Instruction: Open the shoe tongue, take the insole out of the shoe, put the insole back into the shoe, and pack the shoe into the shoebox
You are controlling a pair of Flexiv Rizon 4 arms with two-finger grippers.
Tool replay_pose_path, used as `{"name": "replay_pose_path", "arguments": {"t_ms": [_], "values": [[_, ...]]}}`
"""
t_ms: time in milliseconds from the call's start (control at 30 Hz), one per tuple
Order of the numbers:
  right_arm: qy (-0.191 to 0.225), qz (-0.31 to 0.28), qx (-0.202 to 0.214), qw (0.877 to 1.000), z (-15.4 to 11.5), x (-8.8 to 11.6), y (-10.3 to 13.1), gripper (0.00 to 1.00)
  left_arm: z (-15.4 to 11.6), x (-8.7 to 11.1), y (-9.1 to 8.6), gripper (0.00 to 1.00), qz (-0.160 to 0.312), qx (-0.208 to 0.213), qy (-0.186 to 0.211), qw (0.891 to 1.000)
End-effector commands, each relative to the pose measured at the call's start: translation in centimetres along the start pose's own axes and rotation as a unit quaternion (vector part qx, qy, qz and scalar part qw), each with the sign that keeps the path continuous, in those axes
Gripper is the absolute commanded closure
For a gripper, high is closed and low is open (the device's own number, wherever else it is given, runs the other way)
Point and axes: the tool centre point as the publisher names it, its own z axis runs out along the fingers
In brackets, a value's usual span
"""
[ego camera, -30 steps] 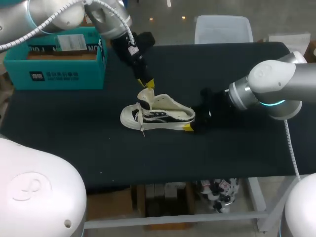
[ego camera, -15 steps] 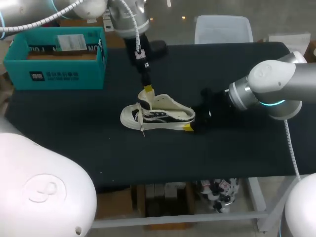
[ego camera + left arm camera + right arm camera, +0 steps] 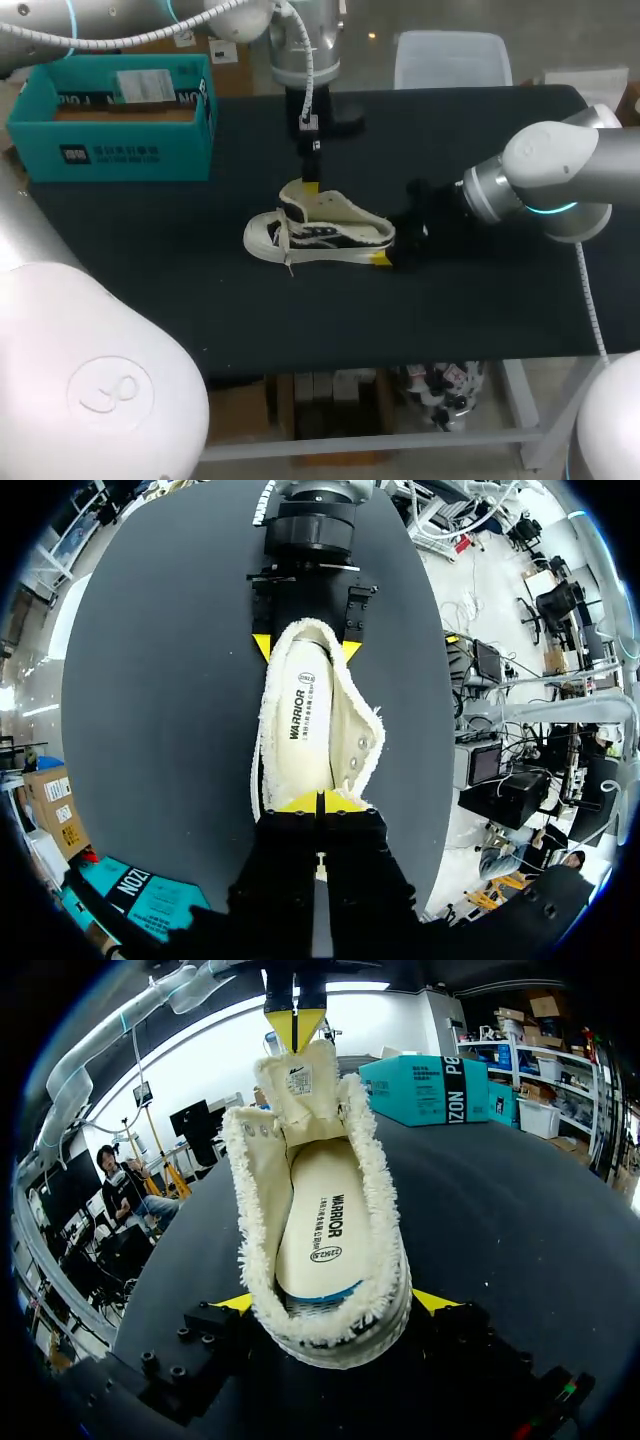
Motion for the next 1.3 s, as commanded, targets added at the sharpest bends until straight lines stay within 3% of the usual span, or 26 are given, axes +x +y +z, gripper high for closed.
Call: {"name": "replay_pose_path", "arguments": {"t_ms": [33,200,633,767,867,1167,1300], "values": [[0.002,0.001,-0.001,1.0,0.7,-0.2,-1.3,1.0,1.2,-0.8,-0.6,1.0,0.017,-0.011,-0.003,1.0],[0.002,0.001,-0.001,1.0,0.7,-0.2,-1.3,1.0,1.9,-0.9,-1.2,1.0,0.058,0.014,-0.003,0.998],[0.002,0.001,-0.001,1.0,0.7,-0.2,-1.3,1.0,1.9,-0.9,-1.2,1.0,0.058,0.014,-0.003,0.998],[0.002,0.001,-0.001,1.0,0.7,-0.2,-1.3,1.0,3.3,-1.3,-2.5,1.0,0.076,0.0,-0.013,0.997],[0.002,0.001,-0.001,1.0,0.7,-0.2,-1.3,1.0,3.6,-1.3,-2.8,1.0,0.087,0.011,-0.013,0.996],[0.002,0.001,-0.001,1.0,0.7,-0.2,-1.3,1.0,5.7,-1.4,-2.9,1.0,0.109,0.022,-0.01,0.994],[0.002,0.001,-0.001,1.0,0.7,-0.2,-1.3,1.0,6.6,-0.6,-3.0,1.0,0.122,0.031,-0.009,0.992]]}}
